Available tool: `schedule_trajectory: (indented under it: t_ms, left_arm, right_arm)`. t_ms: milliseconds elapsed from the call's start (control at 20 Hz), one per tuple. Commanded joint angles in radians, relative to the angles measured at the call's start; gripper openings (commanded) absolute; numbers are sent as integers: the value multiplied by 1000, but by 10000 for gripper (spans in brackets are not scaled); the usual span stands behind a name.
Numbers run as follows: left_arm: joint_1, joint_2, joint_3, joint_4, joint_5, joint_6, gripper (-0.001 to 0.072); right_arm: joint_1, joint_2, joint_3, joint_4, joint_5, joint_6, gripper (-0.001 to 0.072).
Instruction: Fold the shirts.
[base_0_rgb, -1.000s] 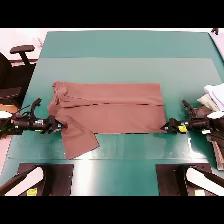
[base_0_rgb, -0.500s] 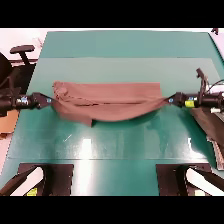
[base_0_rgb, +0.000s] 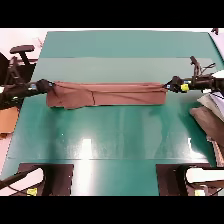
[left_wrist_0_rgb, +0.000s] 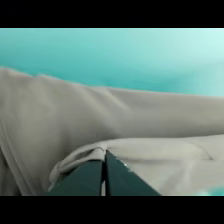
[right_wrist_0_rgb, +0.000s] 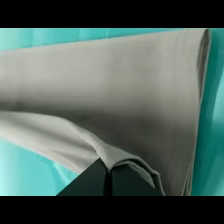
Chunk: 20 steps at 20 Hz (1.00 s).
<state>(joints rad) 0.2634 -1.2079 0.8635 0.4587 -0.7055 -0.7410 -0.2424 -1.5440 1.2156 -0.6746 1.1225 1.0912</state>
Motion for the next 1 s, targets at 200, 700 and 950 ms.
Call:
schedule_trajectory:
  t_ms: [200,700,950]
  left_arm:
    - [-135,-267,109,-26,338,158,21]
    - [-89,-236,253,107,163,121,680]
    - [-77,-201,382,150,-194,-32,19]
  right_arm:
    - [47,-264,196,1,6,0,21]
    - [-24,-153,231,-10,39,-31,536]
    - [-114,-94,209,-79,173,-38,560]
